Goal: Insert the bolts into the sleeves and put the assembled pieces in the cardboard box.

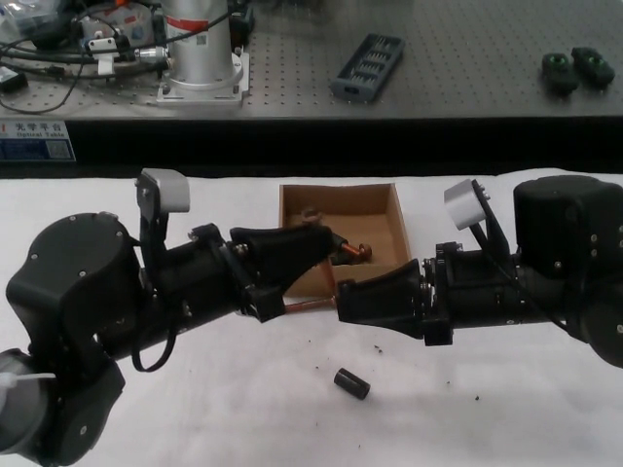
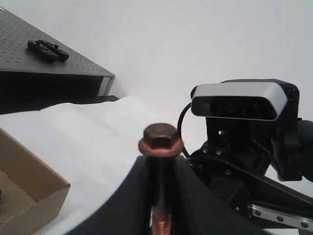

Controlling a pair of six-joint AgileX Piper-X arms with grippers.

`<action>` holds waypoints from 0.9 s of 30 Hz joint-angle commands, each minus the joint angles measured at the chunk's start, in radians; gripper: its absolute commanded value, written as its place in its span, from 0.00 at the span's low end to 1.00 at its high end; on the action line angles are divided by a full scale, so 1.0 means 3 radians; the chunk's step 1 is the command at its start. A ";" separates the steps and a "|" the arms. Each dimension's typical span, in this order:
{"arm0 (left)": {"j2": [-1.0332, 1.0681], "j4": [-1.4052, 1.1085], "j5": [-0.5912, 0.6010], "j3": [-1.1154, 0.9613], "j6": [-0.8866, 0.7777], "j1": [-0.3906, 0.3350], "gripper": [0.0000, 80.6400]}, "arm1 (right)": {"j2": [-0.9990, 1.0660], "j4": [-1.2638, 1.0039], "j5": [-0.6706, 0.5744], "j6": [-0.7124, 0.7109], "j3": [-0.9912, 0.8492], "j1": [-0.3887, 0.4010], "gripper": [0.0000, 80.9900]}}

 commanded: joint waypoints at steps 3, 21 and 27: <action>-0.0004 -0.0040 -0.0079 -0.0043 -0.0035 0.0092 0.06 | -0.0002 -0.0034 -0.0107 0.0025 -0.0043 0.0024 0.05; -0.0004 -0.0048 0.0298 -0.0043 -0.0143 0.0092 0.06 | -0.0002 -0.0053 -0.0107 0.0025 -0.0043 0.0140 0.05; -0.0004 -0.0056 0.0536 -0.0043 -0.0205 0.0092 0.06 | -0.0002 -0.0028 -0.0155 0.0025 -0.0043 0.0139 0.05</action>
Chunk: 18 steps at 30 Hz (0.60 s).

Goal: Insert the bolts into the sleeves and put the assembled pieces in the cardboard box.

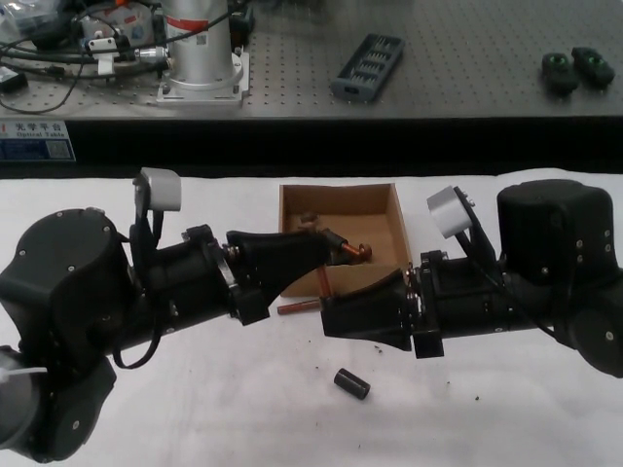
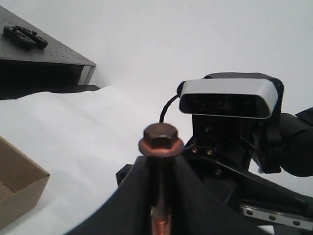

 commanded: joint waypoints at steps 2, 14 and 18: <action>-0.0004 -0.0054 0.0116 -0.0037 -0.0082 0.0003 0.06 | -0.0002 -0.0017 -0.0122 0.0027 -0.0043 0.0005 0.05; -0.0004 -0.0054 0.0410 -0.0037 -0.0330 0.0090 0.06 | -0.0101 -0.0026 -0.0290 0.0025 -0.0043 0.0005 0.05; -0.0004 -0.0054 0.0442 -0.0037 -0.0503 0.0158 0.06 | -0.0213 -0.0030 -0.0283 0.0012 -0.0043 0.0005 0.05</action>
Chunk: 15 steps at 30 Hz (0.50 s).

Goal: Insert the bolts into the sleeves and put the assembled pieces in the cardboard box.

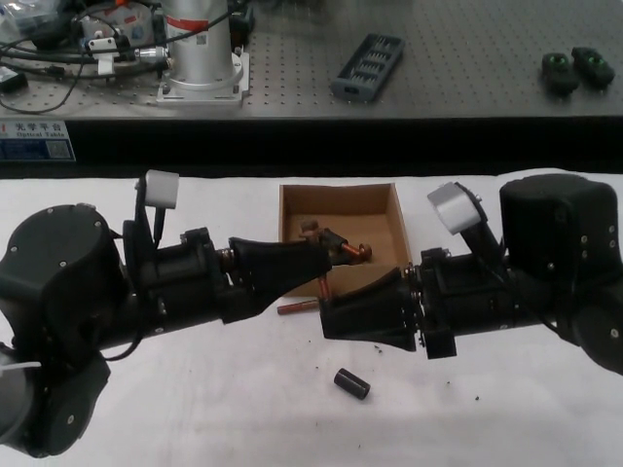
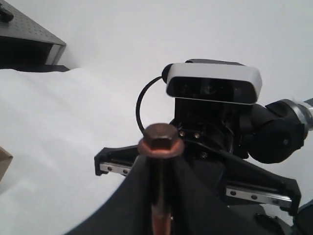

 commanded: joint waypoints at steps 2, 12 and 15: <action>-0.0004 -0.0041 0.0044 -0.0024 -0.0198 0.0054 0.06 | -0.0080 -0.0052 -0.0060 -0.0011 -0.0043 -0.0003 0.05; -0.0004 -0.0001 -0.0021 -0.0024 -0.0348 0.0054 0.59 | -0.0079 -0.0052 -0.0053 -0.0001 -0.0043 -0.0003 0.05; -0.0004 -0.0001 -0.0267 -0.0024 -0.0261 0.0054 0.52 | -0.0079 -0.0052 -0.0013 -0.0003 -0.0043 -0.0030 0.05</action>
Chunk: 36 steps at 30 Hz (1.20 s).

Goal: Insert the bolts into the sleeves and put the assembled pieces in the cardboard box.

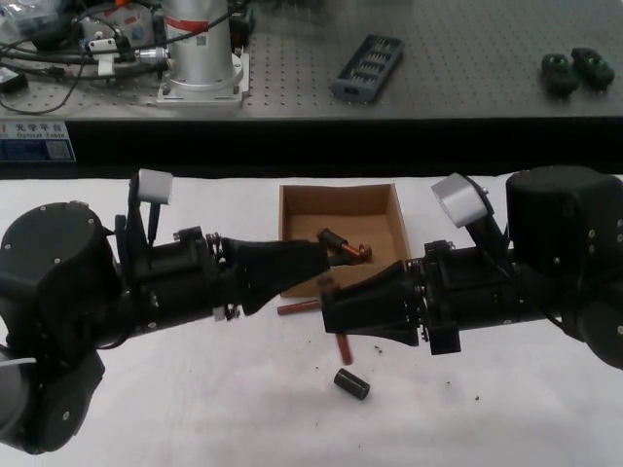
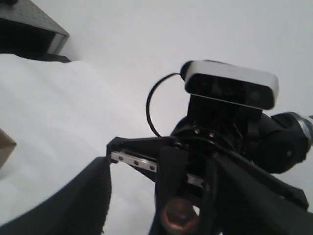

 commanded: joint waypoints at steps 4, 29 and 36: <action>-0.0004 -0.0010 -0.0508 -0.0023 0.0219 0.0069 0.49 | -0.0060 -0.0052 0.0034 -0.0022 -0.0058 -0.0092 0.05; -0.0725 0.2304 -0.0628 -0.0023 0.1166 0.0633 0.34 | 0.1766 0.2020 0.1768 0.0001 -0.3020 -0.0349 0.05; -0.1032 0.2687 -0.0632 -0.0023 0.1757 0.0551 0.34 | 0.1765 0.2240 0.2070 0.0001 -0.3067 -0.0349 0.39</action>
